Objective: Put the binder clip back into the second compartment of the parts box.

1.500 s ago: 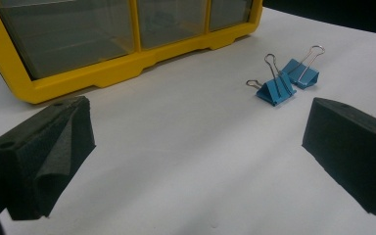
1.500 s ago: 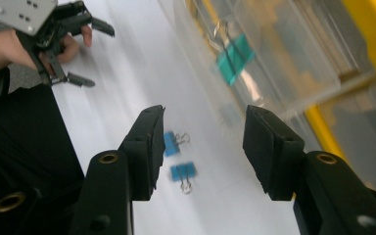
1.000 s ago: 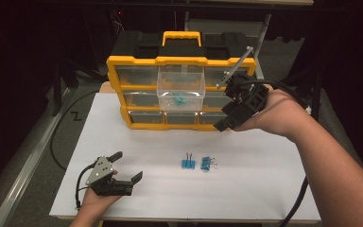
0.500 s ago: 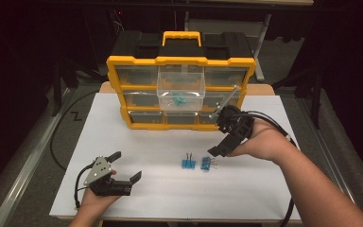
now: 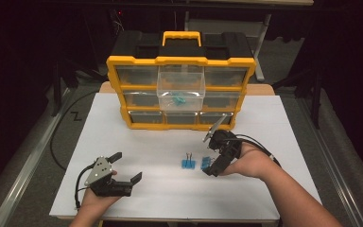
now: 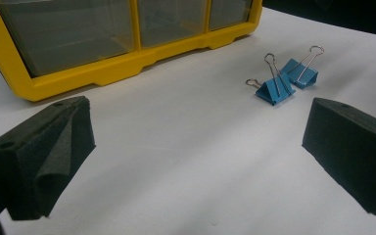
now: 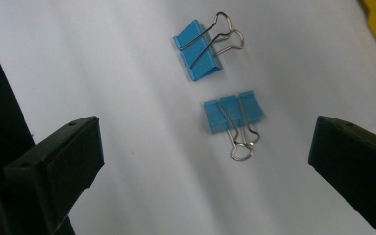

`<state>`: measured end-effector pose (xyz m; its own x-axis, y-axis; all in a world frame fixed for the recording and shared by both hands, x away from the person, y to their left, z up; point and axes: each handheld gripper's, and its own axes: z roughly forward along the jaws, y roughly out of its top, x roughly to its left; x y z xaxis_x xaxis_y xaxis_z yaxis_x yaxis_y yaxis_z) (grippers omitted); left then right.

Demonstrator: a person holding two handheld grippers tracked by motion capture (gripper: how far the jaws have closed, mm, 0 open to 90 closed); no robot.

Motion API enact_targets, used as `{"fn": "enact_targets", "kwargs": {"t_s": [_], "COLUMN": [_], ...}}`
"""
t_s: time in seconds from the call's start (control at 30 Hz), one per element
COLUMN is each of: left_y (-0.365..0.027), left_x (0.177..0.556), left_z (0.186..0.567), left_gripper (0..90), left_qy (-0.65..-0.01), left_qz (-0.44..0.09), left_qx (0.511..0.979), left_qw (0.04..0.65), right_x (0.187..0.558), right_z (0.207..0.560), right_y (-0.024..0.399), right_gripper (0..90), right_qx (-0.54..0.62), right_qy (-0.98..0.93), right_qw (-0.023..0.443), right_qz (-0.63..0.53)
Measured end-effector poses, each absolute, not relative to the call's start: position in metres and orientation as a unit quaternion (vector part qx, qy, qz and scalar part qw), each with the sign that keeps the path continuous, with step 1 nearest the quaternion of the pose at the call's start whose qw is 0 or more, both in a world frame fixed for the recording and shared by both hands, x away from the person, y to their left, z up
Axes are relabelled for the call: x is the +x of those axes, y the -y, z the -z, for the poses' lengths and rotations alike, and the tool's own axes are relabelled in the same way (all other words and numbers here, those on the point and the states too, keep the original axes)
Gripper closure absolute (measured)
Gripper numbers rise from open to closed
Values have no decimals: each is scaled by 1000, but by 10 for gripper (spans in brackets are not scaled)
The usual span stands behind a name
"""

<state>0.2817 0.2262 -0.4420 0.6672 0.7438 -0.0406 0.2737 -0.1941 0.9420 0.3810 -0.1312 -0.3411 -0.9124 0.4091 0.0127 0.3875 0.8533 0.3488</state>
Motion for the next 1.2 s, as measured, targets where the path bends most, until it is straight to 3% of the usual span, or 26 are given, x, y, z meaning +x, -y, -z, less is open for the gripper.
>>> {"fn": "enact_targets", "kwargs": {"t_s": [0.43, 0.6, 0.67, 0.77, 0.8, 0.83, 0.87, 0.93, 0.97, 1.0, 1.2], "left_y": [-226, -226, -226, -227, -226, -226, -226, -226, -226, -226, -227], "left_x": [283, 283, 283, 283, 284, 284, 284, 283, 283, 283, 284], "left_z": [443, 443, 443, 443, 443, 443, 443, 443, 443, 443, 443], "left_gripper": [2, 2, 2, 2, 2, 2, 2, 2, 2, 2, 2], "left_qy": [-341, -339, -339, -339, -340, -340, -339, -339, -339, -340, -340], "left_qz": [-219, -219, -219, -218, -218, -217, -217, -218, -218, -219, -217], "left_qx": [742, 746, 745, 745, 744, 744, 745, 745, 745, 743, 745], "left_qw": [534, 531, 531, 532, 533, 533, 531, 531, 531, 533, 531], "right_x": [404, 414, 418, 419, 420, 420, 419, 419, 419, 417, 407], "right_z": [381, 389, 389, 388, 387, 387, 386, 384, 384, 383, 373], "right_y": [90, 80, 76, 75, 75, 75, 75, 76, 76, 76, 80], "right_gripper": [169, 294, 411, 481, 599, 599, 694, 802, 802, 887, 900], "right_qx": [178, 170, 163, 166, 170, 170, 168, 166, 166, 164, 150], "right_qy": [-968, -970, -972, -970, -968, -968, -969, -969, -969, -969, -969], "right_qw": [12, 7, 7, -1, -15, -15, -17, -29, -29, -37, -51], "right_qz": [-178, -175, -170, -176, -184, -184, -183, -183, -183, -183, -191]}}
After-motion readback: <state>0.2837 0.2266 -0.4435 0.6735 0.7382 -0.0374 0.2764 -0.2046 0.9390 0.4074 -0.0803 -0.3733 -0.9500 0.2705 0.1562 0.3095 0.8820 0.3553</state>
